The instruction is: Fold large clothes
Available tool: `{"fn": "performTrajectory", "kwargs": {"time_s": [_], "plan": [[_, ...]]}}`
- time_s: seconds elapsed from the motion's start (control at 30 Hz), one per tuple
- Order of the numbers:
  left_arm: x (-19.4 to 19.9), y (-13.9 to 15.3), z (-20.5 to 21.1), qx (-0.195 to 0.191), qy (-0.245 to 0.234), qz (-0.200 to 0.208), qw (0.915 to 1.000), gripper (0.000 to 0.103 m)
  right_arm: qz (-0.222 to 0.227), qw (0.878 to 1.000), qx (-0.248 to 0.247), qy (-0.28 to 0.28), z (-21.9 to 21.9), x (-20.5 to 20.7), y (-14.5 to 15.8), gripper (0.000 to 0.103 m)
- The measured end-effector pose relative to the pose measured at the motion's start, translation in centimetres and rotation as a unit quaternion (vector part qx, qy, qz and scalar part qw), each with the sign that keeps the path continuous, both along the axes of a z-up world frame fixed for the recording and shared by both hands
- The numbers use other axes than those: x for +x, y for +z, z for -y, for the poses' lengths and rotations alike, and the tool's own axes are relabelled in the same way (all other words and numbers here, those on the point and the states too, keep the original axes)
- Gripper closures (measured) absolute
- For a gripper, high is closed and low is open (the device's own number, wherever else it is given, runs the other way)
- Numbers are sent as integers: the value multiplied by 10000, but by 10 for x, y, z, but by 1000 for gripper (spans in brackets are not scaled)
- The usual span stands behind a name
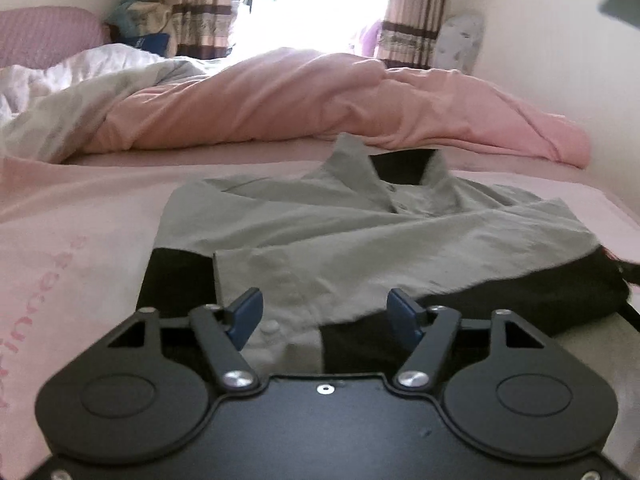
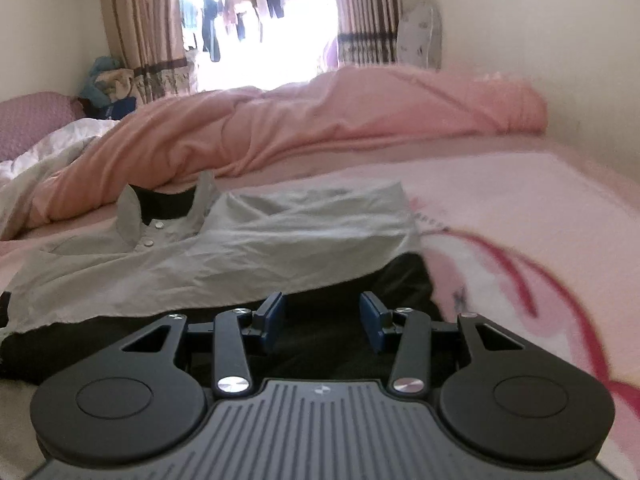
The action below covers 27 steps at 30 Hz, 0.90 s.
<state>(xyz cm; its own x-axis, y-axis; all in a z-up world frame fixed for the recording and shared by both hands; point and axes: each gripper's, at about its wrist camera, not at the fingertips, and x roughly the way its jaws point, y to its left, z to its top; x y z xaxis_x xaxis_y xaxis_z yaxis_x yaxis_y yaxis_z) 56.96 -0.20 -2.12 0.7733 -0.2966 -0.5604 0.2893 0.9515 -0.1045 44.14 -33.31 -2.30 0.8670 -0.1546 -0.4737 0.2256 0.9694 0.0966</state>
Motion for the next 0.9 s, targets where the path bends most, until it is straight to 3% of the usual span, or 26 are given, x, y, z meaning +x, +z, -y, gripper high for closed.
{"fn": "performTrajectory", "kwargs": {"time_s": [0.2, 0.43, 0.6, 0.7, 0.9], "plan": [[-2, -18, 1, 47, 48, -298, 9995, 34, -87, 9999, 45, -44, 4, 1, 1, 50], [13, -41, 3, 97, 68, -455, 9989, 31, -388, 9988, 265, -94, 18, 17, -25, 51], [11, -38, 4, 173, 61, -495, 9986, 31, -402, 9989, 238, -22, 16, 10, -26, 51], [1, -23, -3, 154, 102, -504, 9986, 30, -378, 9982, 447, 142, 20, -12, -13, 51], [-65, 3, -37, 359, -3, -384, 9986, 14, -314, 9936, 711, 815, 39, -98, 2, 43]]}}
